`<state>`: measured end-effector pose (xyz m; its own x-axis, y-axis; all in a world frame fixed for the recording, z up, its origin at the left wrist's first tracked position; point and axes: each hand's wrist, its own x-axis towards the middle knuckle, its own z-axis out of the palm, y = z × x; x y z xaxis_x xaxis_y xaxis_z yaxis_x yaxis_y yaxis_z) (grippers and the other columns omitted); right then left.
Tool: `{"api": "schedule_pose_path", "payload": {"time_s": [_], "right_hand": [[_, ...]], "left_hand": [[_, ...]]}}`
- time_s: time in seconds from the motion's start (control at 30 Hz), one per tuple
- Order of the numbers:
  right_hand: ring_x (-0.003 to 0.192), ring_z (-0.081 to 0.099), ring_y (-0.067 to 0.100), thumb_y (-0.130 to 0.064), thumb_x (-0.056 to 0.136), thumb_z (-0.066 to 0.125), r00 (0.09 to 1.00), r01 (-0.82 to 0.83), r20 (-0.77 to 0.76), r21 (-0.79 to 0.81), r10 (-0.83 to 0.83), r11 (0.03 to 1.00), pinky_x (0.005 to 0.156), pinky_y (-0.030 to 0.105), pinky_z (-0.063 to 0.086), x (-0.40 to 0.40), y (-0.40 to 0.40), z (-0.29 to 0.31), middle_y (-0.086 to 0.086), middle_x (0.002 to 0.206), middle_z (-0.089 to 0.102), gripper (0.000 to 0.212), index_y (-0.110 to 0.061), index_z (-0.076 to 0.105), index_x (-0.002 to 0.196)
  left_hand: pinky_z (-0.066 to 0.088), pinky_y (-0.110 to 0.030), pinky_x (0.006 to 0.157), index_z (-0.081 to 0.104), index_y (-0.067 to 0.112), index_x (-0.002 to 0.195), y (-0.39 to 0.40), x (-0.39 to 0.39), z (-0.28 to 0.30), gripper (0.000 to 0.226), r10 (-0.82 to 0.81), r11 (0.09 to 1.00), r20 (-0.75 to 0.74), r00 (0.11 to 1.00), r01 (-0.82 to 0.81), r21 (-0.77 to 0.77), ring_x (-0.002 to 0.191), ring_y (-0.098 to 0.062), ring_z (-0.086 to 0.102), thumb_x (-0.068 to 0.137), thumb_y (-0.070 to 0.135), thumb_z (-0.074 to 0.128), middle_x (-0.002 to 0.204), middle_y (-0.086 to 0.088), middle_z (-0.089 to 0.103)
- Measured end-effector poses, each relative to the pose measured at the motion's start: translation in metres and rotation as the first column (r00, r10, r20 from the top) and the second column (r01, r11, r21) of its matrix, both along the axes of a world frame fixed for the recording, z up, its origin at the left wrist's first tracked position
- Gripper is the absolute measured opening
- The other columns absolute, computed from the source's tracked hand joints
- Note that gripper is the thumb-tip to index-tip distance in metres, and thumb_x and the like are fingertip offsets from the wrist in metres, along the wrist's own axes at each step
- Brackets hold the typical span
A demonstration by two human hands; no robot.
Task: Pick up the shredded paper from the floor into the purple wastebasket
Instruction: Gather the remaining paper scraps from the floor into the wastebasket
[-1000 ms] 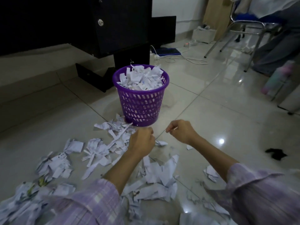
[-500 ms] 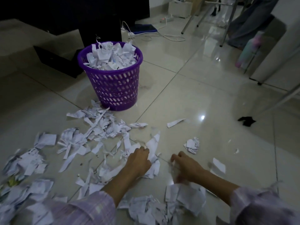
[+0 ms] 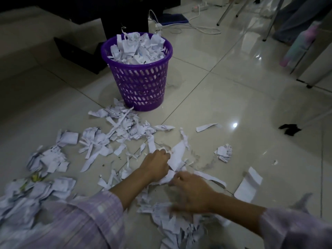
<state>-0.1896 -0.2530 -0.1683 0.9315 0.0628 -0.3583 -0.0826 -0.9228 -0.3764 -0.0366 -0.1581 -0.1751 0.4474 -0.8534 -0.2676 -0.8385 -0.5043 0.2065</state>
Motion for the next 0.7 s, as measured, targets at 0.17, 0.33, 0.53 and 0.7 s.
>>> {"api": "schedule_pose_path", "payload": {"time_s": [0.17,0.33,0.53,0.7], "right_hand": [[0.114,0.048,0.026,-0.050,0.080,0.068,0.953,-0.261,-0.159,0.002,0.258,0.965,0.091,0.037,0.042,-0.006,0.019,-0.020,0.006,0.131,0.048,0.060,-0.024,0.047,0.130],[0.100,0.056,0.021,-0.028,0.087,0.063,0.994,-0.086,-0.071,-0.020,0.085,0.996,0.077,0.027,0.040,0.026,0.003,-0.023,0.006,0.111,0.059,0.025,-0.016,0.060,0.109],[0.107,0.058,0.026,-0.021,0.092,0.056,0.908,0.358,0.223,0.026,-0.354,0.933,0.087,0.032,0.049,0.063,-0.030,-0.034,0.009,0.118,0.057,0.025,-0.012,0.060,0.115],[0.125,0.043,0.020,-0.061,0.079,0.063,0.974,0.069,0.216,-0.020,-0.063,0.997,0.098,0.031,0.037,0.047,-0.020,-0.010,0.001,0.141,0.042,0.065,-0.025,0.051,0.132]], "left_hand": [[0.041,-0.038,0.093,0.050,0.007,0.127,0.016,0.000,-0.001,0.035,0.008,0.998,0.035,0.999,-0.010,0.062,0.120,-0.029,0.046,0.094,0.016,0.041,0.131,-0.012,0.048],[0.042,-0.036,0.089,0.052,0.006,0.124,0.024,0.002,0.001,0.034,0.041,0.995,0.031,0.999,-0.044,0.085,0.118,-0.029,0.048,0.092,0.015,0.043,0.128,-0.013,0.050],[0.040,-0.038,0.089,0.045,0.006,0.127,0.027,0.000,0.005,0.035,0.084,0.994,0.027,0.996,-0.086,0.071,0.117,-0.031,0.047,0.095,0.020,0.041,0.128,-0.015,0.048],[0.040,-0.038,0.091,0.044,0.006,0.127,0.033,0.009,0.002,0.035,0.142,0.989,0.006,0.990,-0.143,0.027,0.118,-0.031,0.045,0.096,0.023,0.040,0.131,-0.014,0.046]]}}
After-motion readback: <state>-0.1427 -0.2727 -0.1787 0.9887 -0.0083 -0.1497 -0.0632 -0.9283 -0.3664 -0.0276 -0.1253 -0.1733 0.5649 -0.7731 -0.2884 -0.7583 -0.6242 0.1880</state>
